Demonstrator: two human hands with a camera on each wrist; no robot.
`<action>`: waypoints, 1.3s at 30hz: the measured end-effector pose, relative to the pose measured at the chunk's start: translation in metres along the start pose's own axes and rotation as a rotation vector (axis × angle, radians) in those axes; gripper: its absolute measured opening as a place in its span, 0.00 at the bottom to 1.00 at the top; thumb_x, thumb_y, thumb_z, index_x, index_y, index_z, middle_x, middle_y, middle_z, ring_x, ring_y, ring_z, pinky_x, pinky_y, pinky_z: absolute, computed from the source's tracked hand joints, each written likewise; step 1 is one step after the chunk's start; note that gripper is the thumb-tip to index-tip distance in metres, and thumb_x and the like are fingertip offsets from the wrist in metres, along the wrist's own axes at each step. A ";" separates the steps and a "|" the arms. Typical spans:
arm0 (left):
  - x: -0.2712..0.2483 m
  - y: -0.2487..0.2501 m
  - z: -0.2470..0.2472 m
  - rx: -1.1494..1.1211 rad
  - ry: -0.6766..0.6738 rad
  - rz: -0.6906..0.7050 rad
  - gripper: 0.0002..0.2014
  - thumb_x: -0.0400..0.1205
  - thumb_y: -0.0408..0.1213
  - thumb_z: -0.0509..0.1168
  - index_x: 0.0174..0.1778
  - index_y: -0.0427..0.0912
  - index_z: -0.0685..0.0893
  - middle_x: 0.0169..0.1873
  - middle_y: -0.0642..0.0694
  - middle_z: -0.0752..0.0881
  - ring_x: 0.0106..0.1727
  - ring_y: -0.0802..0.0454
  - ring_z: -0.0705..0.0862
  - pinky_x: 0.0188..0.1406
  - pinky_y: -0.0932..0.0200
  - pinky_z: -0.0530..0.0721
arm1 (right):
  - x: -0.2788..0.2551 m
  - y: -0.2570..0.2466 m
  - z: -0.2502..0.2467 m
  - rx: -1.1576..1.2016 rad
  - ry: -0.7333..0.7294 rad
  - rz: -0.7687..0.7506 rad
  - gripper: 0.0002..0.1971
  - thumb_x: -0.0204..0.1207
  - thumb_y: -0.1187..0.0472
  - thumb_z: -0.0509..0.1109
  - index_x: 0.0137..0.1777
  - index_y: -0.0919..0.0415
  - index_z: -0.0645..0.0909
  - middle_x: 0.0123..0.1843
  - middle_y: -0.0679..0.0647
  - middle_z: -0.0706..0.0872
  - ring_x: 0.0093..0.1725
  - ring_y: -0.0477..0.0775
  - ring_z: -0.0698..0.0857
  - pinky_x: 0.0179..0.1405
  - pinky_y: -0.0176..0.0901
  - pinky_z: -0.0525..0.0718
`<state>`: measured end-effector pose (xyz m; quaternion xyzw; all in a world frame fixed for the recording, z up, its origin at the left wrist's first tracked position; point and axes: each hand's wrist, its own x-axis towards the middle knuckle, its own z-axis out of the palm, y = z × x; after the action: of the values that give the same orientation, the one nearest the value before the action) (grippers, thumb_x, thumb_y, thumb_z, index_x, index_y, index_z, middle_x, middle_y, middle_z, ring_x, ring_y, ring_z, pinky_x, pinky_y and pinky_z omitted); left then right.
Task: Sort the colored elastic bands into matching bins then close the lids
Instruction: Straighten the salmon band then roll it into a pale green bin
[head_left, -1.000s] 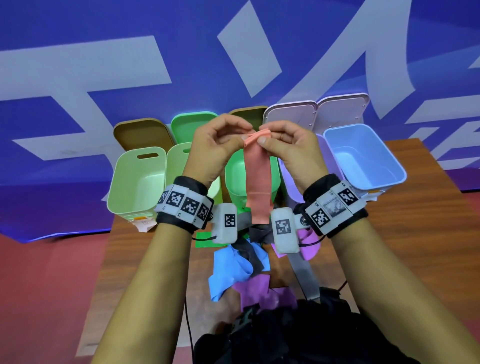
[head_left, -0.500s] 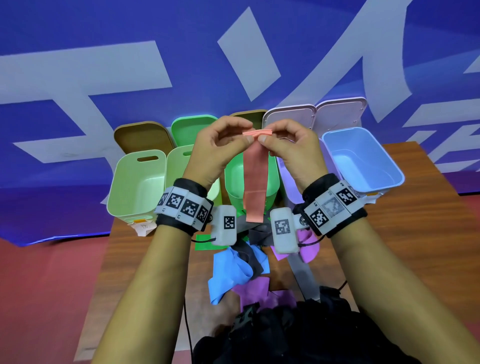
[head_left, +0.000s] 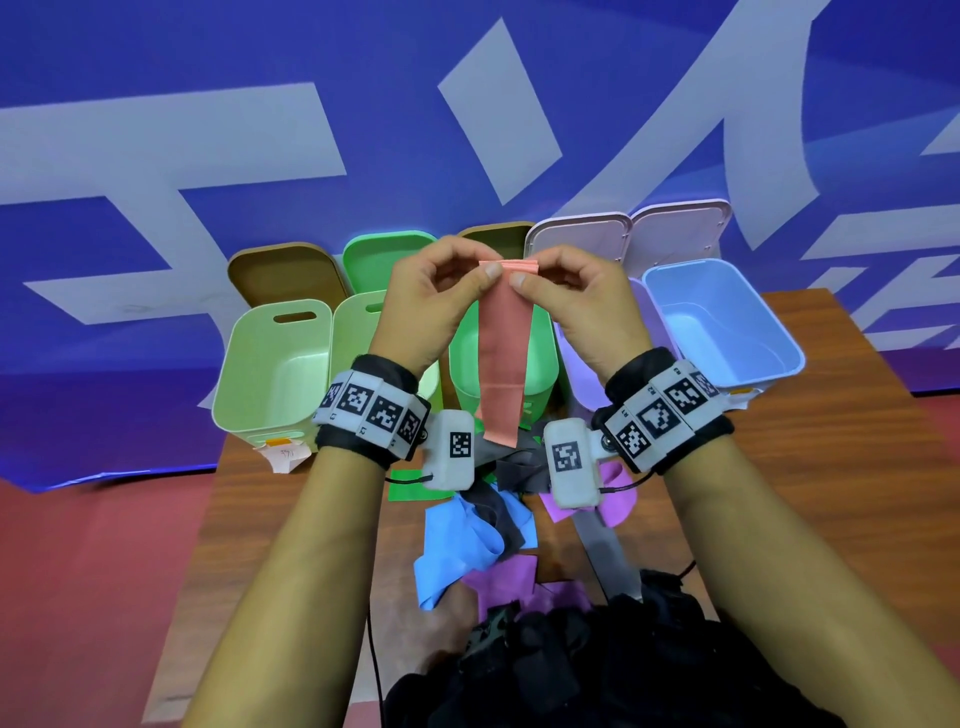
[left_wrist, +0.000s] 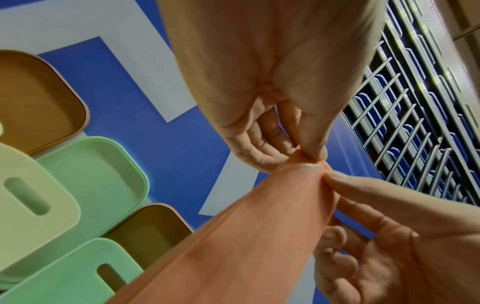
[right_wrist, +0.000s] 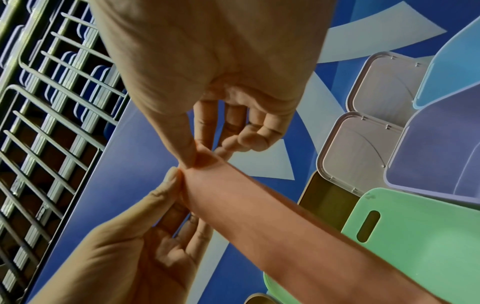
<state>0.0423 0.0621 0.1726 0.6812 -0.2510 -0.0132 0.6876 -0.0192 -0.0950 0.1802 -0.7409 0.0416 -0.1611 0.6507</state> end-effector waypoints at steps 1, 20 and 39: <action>0.000 0.000 -0.001 0.000 0.008 0.000 0.03 0.81 0.28 0.71 0.48 0.37 0.87 0.44 0.46 0.88 0.49 0.52 0.85 0.55 0.57 0.84 | 0.000 0.000 0.001 0.002 -0.001 -0.003 0.03 0.75 0.64 0.77 0.46 0.62 0.87 0.43 0.60 0.88 0.45 0.50 0.84 0.56 0.55 0.85; -0.022 -0.028 -0.002 -0.025 -0.223 -0.325 0.29 0.69 0.34 0.73 0.68 0.38 0.79 0.62 0.34 0.86 0.66 0.39 0.84 0.72 0.42 0.79 | -0.003 -0.012 0.022 0.013 -0.015 0.024 0.02 0.77 0.70 0.71 0.46 0.67 0.81 0.37 0.57 0.81 0.33 0.51 0.80 0.34 0.37 0.81; -0.050 -0.076 -0.043 0.095 -0.098 -0.365 0.24 0.66 0.47 0.78 0.52 0.39 0.83 0.49 0.38 0.88 0.47 0.52 0.84 0.50 0.58 0.81 | 0.001 0.019 0.041 -0.049 0.041 0.207 0.08 0.75 0.71 0.65 0.51 0.61 0.78 0.31 0.50 0.81 0.26 0.43 0.80 0.31 0.37 0.80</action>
<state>0.0391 0.1150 0.0866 0.7455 -0.1571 -0.1591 0.6279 -0.0036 -0.0591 0.1581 -0.7449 0.1353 -0.1072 0.6445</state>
